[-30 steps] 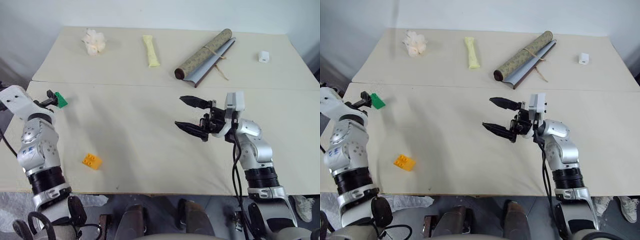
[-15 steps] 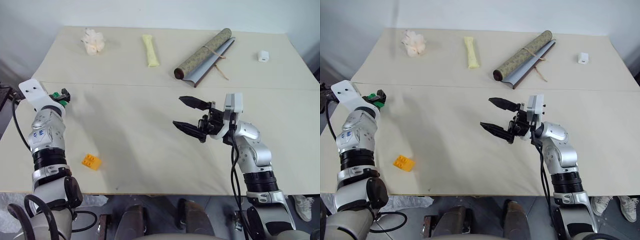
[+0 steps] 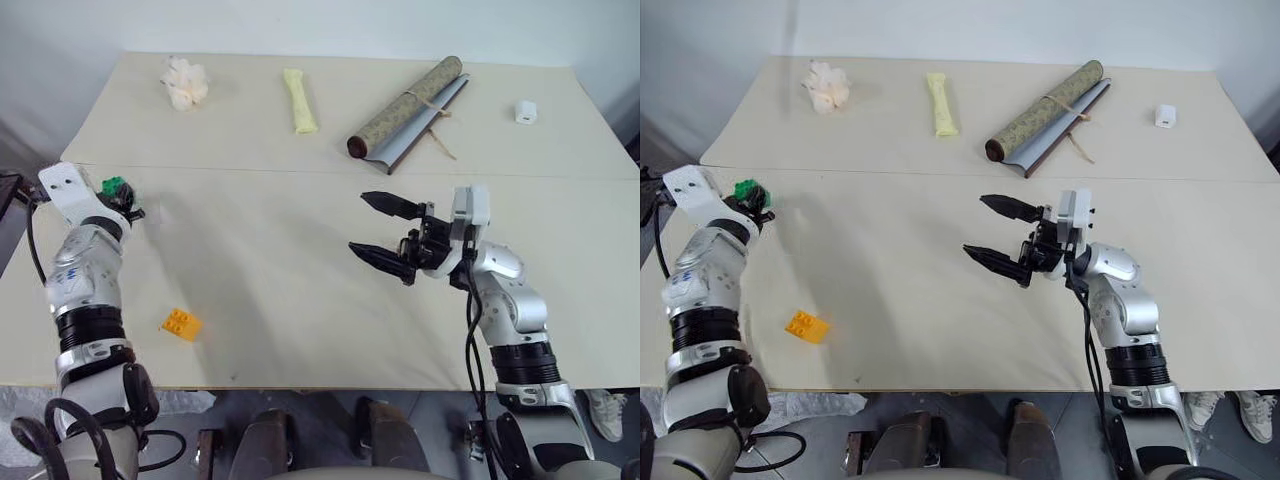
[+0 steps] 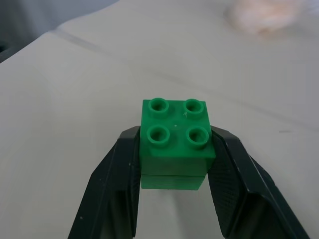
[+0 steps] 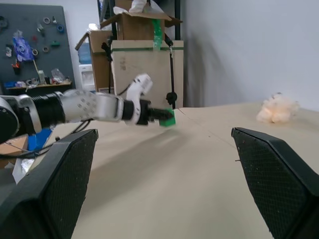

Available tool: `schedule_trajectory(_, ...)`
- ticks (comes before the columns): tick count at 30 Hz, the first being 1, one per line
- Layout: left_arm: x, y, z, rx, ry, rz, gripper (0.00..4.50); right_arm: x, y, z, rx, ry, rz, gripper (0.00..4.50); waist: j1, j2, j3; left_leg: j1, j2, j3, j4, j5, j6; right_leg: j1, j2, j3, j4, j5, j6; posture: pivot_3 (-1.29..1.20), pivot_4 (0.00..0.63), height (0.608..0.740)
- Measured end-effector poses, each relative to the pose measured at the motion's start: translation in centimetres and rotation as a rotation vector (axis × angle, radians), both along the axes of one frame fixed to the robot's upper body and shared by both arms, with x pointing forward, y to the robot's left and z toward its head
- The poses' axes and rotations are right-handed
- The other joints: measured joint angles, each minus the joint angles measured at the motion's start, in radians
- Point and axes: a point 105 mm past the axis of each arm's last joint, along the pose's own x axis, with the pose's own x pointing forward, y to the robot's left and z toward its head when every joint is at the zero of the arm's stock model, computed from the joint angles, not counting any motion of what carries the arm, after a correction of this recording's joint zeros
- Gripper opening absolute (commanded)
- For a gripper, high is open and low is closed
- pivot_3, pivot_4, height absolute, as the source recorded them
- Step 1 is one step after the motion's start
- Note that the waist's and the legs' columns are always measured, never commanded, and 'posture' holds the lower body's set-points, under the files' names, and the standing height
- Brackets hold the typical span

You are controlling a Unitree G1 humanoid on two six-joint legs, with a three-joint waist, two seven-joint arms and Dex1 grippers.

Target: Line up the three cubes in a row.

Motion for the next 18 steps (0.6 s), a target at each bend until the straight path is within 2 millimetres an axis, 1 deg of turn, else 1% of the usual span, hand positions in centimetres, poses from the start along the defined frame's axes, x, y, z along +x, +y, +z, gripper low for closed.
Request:
schedule_trajectory(2,-1.4,-2.1,3.5,0.125,-0.103,-0.273,1.49,0.1,-2.7,0.5,-0.043,-0.006,-0.065,4.5,0.003,0.0,0.0,0.0,0.0,0.0,0.0,0.0,0.0,0.0,0.0,0.0,0.0,0.0,0.0,0.0,0.15,0.74)
schedule_trajectory(3,-2.1,-3.2,4.8,0.189,-0.138,-0.385,1.49,0.0,-3.9,0.6,-0.058,-0.007,-0.092,4.5,0.004,0.0,0.0,0.0,0.0,0.0,0.0,0.0,0.0,0.0,0.0,0.0,0.0,0.0,0.0,0.0,0.15,0.74)
schedule_trajectory(4,-2.9,-4.6,5.9,0.259,-0.166,-0.513,1.49,-0.2,-4.9,0.5,-0.08,-0.005,-0.113,4.5,0.004,0.0,0.0,0.0,0.0,0.0,-0.001,0.0,0.0,0.0,0.0,0.0,-0.001,0.0,0.0,0.0,0.15,0.74)
schedule_trajectory(5,-3.6,-6.4,6.5,0.315,-0.185,-0.648,1.49,-0.4,-5.8,0.3,-0.105,-0.002,-0.127,4.5,0.006,0.0,0.0,0.0,0.0,0.001,-0.001,0.0,0.0,0.0,0.0,0.0,-0.001,0.0,0.0,0.0,0.15,0.74)
schedule_trajectory(6,-4.4,-8.4,6.6,0.363,-0.198,-0.793,1.49,-0.7,-6.7,0.0,-0.138,0.007,-0.138,4.5,0.007,0.001,0.0,0.001,0.0,0.002,-0.001,0.0,0.0,0.0,0.0,0.001,-0.001,0.0,0.0,0.0,0.15,0.74)
schedule_trajectory(7,-4.8,-9.9,6.4,0.384,-0.199,-0.9,1.49,-0.9,-7.3,-0.3,-0.159,0.015,-0.143,4.5,0.007,0.001,0.0,0.001,0.0,0.003,-0.001,0.0,0.0,0.0,0.0,0.001,-0.001,0.0,0.0,0.0,0.15,0.74)
schedule_trajectory(9,-5.1,-13.6,5.4,0.42,-0.184,-1.131,1.49,-1.5,-9.1,-1.2,-0.224,0.043,-0.172,4.5,0.011,0.001,0.0,0.001,0.0,0.003,0.0,0.0,0.001,0.0,0.0,0.001,-0.001,0.0,0.0,0.0,0.15,0.74)
schedule_trajectory(11,-4.8,-18.5,4.2,0.486,-0.152,-1.37,1.49,-1.8,-11.6,-2.5,-0.28,0.087,-0.242,4.5,0.029,0.0,0.0,0.0,-0.001,0.005,0.001,0.001,0.001,0.001,0.0,0.002,-0.001,0.001,0.002,0.0,0.15,0.74)
schedule_trajectory(13,-4.1,-22.0,3.0,0.529,-0.12,-1.486,1.49,-2.1,-12.8,-3.2,-0.289,0.095,-0.29,4.5,0.028,0.0,0.0,0.001,-0.001,0.006,0.001,0.001,0.002,0.001,0.0,0.003,-0.001,0.001,0.002,0.0,0.15,0.74)
schedule_trajectory(15,-3.3,-24.7,1.4,0.544,-0.078,-1.542,1.49,-2.2,-13.5,-3.6,-0.294,0.098,-0.33,4.5,0.023,0.0,0.0,0.001,-0.001,0.007,0.0,0.001,0.002,0.0,0.0,0.004,-0.002,0.001,0.002,0.0,0.15,0.74)
schedule_trajectory(18,-2.6,-26.7,-0.7,0.578,0.02,-1.582,1.49,-2.6,-14.2,-3.8,-0.29,0.105,-0.379,4.5,0.003,0.0,0.0,0.001,0.0,0.007,-0.002,0.001,0.002,-0.001,0.0,0.003,-0.002,0.001,0.002,0.0,0.15,0.74)
